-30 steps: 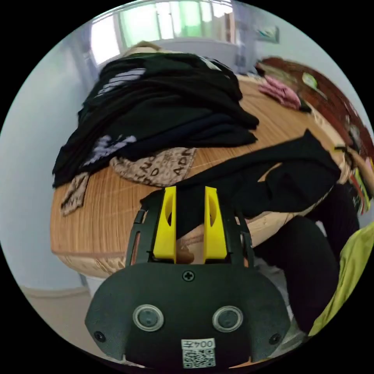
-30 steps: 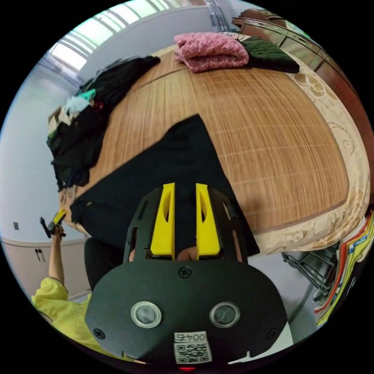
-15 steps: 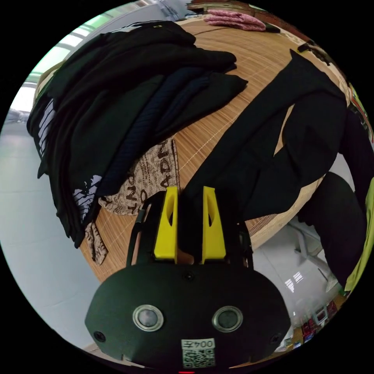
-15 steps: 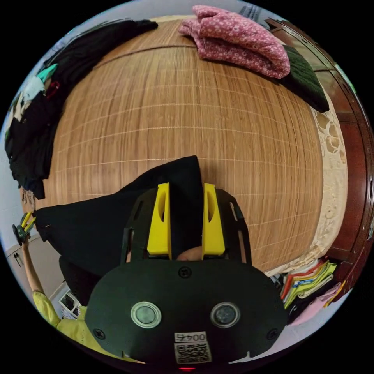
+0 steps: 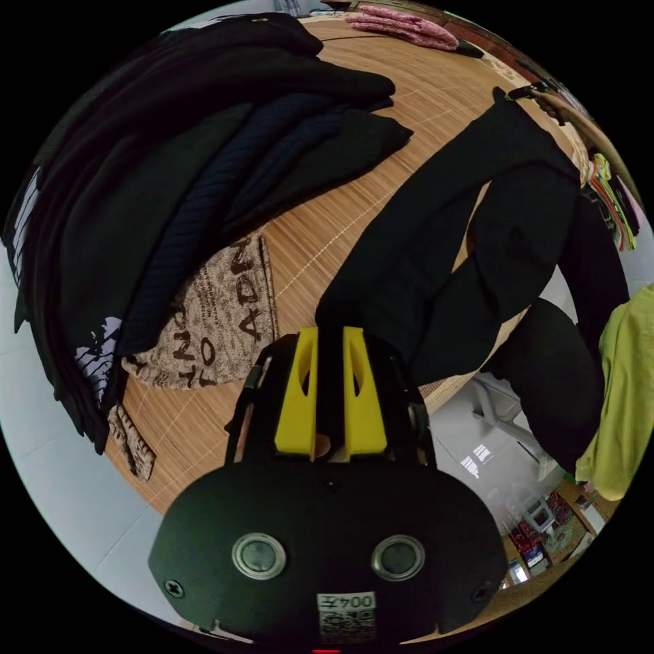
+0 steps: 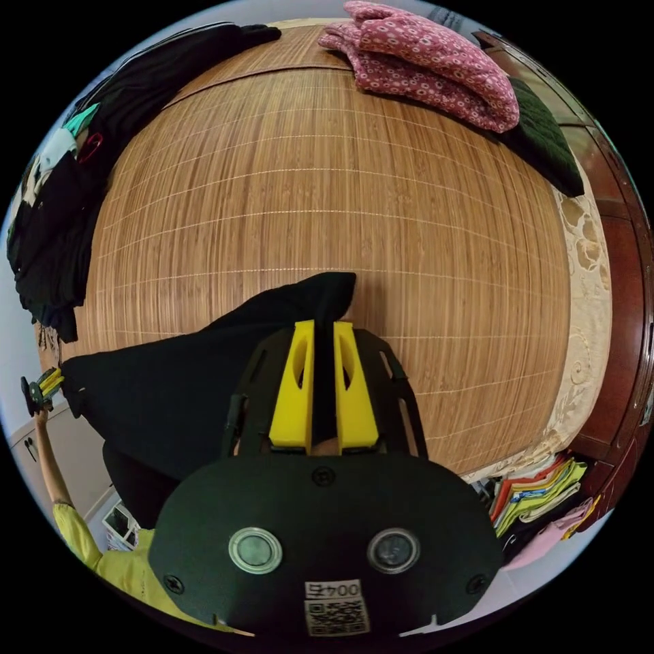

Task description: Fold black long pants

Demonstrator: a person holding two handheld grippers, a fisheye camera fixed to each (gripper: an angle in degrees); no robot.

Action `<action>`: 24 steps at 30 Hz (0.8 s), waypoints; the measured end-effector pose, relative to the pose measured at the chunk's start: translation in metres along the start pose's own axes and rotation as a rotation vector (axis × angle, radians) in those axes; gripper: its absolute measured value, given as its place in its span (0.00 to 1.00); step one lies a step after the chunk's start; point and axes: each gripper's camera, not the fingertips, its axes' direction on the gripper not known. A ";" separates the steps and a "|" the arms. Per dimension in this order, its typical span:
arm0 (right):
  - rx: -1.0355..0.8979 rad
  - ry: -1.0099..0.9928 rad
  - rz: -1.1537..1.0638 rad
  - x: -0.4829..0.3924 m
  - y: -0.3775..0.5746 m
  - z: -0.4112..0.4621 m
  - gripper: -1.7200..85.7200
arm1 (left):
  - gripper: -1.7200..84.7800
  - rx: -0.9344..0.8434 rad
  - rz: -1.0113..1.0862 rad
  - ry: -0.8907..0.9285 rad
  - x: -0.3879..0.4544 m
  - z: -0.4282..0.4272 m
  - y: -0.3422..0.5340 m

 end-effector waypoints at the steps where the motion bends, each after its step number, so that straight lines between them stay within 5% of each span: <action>1: 0.015 0.018 -0.006 0.001 0.008 -0.003 0.07 | 0.07 -0.004 -0.005 -0.005 0.004 -0.003 -0.002; 5: 0.112 -0.006 0.013 0.019 0.042 -0.027 0.07 | 0.05 0.001 -0.043 -0.105 0.015 -0.023 -0.003; 14: 0.347 -0.160 0.031 0.081 0.160 -0.080 0.07 | 0.05 0.608 -0.292 -0.610 0.091 -0.158 0.077; 18: 0.368 -0.219 0.111 0.117 0.216 -0.063 0.07 | 0.06 0.520 -0.232 -0.804 0.158 -0.109 0.089; 24: 0.281 -0.304 0.236 0.160 0.274 -0.019 0.08 | 0.12 0.280 -0.204 -0.554 0.165 -0.049 0.091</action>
